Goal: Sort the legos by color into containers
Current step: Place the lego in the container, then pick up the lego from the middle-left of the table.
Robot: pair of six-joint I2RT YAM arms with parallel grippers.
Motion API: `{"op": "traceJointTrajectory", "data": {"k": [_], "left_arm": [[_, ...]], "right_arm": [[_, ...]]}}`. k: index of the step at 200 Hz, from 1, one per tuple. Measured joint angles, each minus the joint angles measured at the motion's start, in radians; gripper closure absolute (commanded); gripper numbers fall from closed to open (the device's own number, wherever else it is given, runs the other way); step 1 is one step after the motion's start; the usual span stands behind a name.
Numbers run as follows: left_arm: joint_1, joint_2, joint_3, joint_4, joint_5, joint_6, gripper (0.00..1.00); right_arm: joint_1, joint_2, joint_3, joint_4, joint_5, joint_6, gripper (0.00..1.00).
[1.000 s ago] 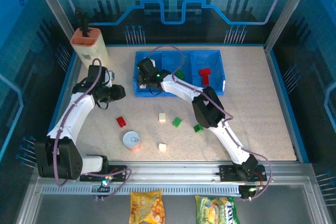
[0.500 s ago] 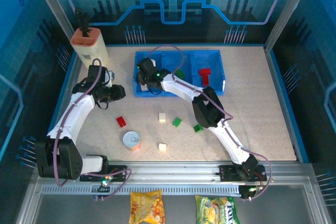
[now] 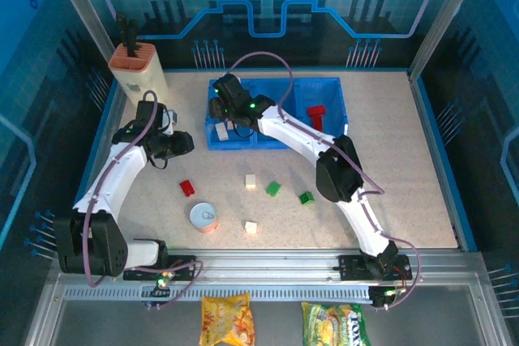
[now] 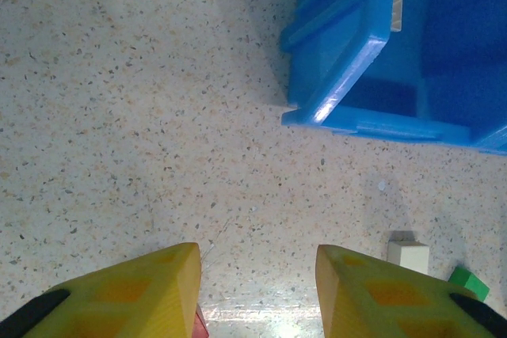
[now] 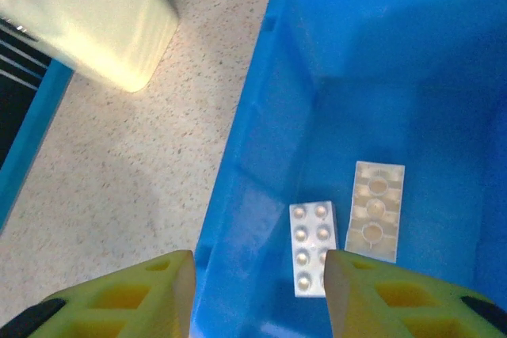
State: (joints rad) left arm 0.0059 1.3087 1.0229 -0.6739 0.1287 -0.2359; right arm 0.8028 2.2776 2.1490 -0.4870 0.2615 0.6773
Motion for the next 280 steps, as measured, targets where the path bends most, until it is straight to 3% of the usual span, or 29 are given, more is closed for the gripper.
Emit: {"op": "traceJointTrajectory", "data": {"k": [84,181,280], "left_arm": [[-0.051,0.035,0.0,-0.132,-0.076,-0.06,0.56],[-0.14,0.039,-0.204,-0.122,-0.156,-0.267,0.4],[-0.14,0.135,-0.231,-0.027,-0.164,-0.29,0.51]], "right_arm": [[0.017,-0.227,-0.343,-0.014,0.002,-0.024,0.53],[0.016,-0.393,-0.575,0.021,0.023,-0.024,0.53],[0.015,-0.439,-0.635,0.024,0.044,-0.024,0.53]]}}
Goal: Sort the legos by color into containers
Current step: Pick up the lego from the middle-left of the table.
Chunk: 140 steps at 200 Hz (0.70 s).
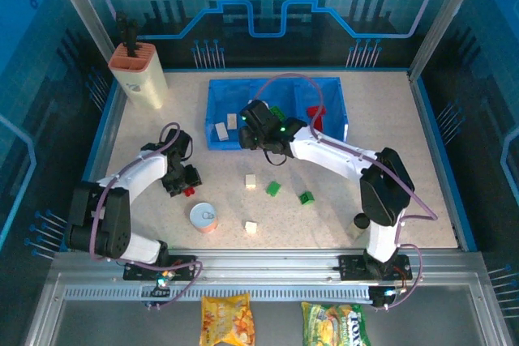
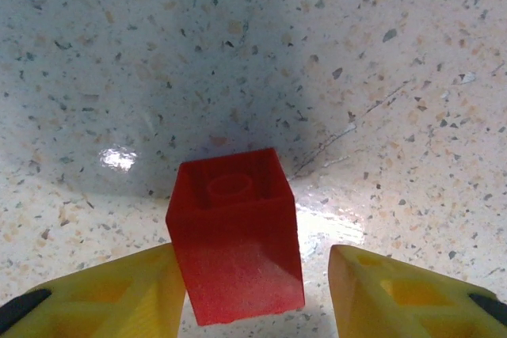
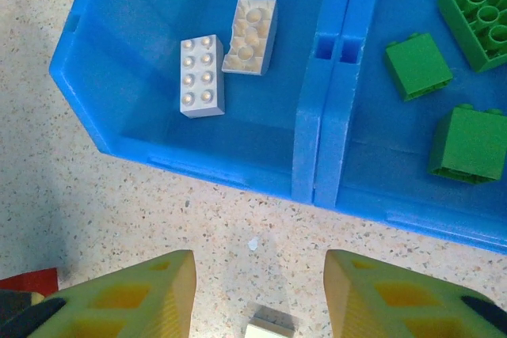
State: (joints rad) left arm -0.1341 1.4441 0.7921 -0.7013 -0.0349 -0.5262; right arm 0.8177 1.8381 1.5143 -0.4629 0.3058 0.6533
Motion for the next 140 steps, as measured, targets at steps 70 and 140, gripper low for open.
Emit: {"op": "traceJointTrajectory", "data": {"k": [70,140], "left_arm": [[0.0,0.015,-0.01,0.023,0.0,0.001,0.63],[-0.046,-0.043,-0.008,0.048,0.022,0.027,0.67]], "right_arm": [[0.0,-0.026,-0.019,-0.001,0.006,0.0,0.53],[-0.025,-0.079,-0.054,-0.008,-0.064,0.01,0.53]]}}
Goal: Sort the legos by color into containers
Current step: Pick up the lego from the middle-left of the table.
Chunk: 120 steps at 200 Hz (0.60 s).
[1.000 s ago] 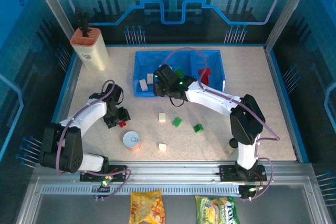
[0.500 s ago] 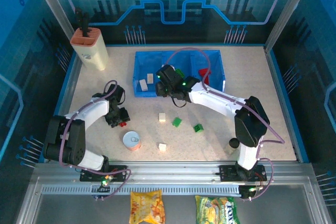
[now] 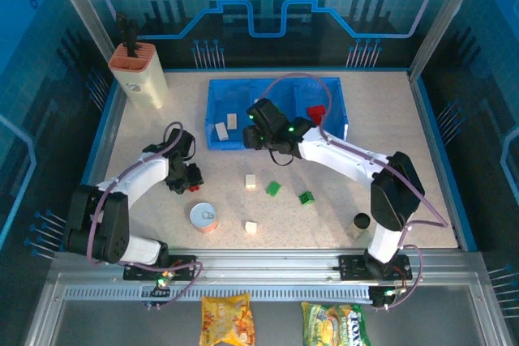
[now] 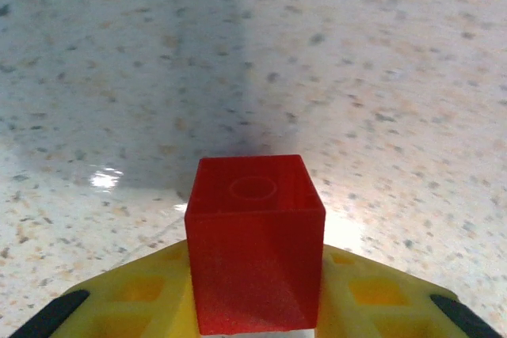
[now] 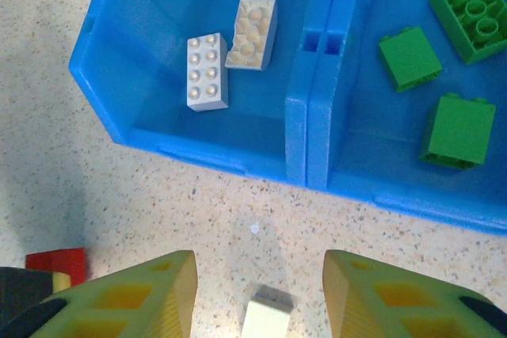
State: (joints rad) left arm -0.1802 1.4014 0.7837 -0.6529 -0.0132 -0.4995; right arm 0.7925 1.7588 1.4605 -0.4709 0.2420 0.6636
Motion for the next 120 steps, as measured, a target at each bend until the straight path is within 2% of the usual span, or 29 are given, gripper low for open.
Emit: {"op": "traceJointTrajectory", "data": {"k": [84,120], "left_arm": [[-0.161,-0.092,0.141,0.096,0.115,0.187,0.72],[-0.227,-0.064,0.242,0.124,0.136,0.254,0.72]], "right_arm": [[-0.179,-0.173,-0.122,-0.032,-0.29,0.016,0.52],[-0.235,-0.279,-0.156,-0.085,-0.326,0.001,0.52]]}}
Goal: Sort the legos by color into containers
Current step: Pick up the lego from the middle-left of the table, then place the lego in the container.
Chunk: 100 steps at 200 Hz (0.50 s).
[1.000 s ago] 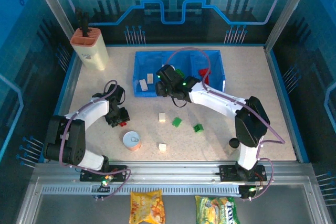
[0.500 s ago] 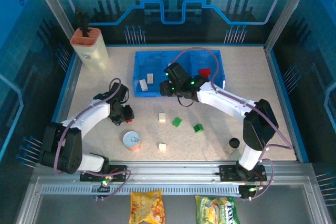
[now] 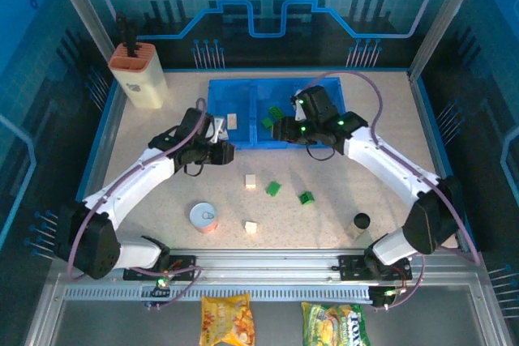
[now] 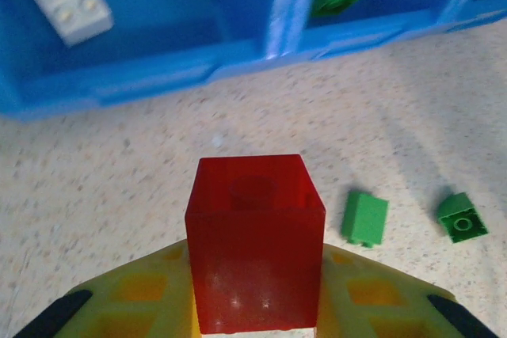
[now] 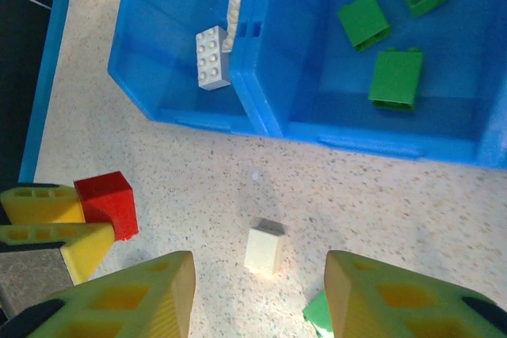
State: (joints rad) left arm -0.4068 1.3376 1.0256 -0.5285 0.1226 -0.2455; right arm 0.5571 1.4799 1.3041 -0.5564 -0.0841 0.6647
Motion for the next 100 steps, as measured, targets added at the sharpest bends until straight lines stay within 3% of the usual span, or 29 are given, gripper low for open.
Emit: {"op": "traceJointTrajectory", "data": {"k": [100], "left_arm": [[-0.209,0.393,0.439,0.014,-0.047,-0.046,0.73]], "right_arm": [[-0.204,-0.301,-0.163,-0.175,0.123,-0.045,0.51]]}}
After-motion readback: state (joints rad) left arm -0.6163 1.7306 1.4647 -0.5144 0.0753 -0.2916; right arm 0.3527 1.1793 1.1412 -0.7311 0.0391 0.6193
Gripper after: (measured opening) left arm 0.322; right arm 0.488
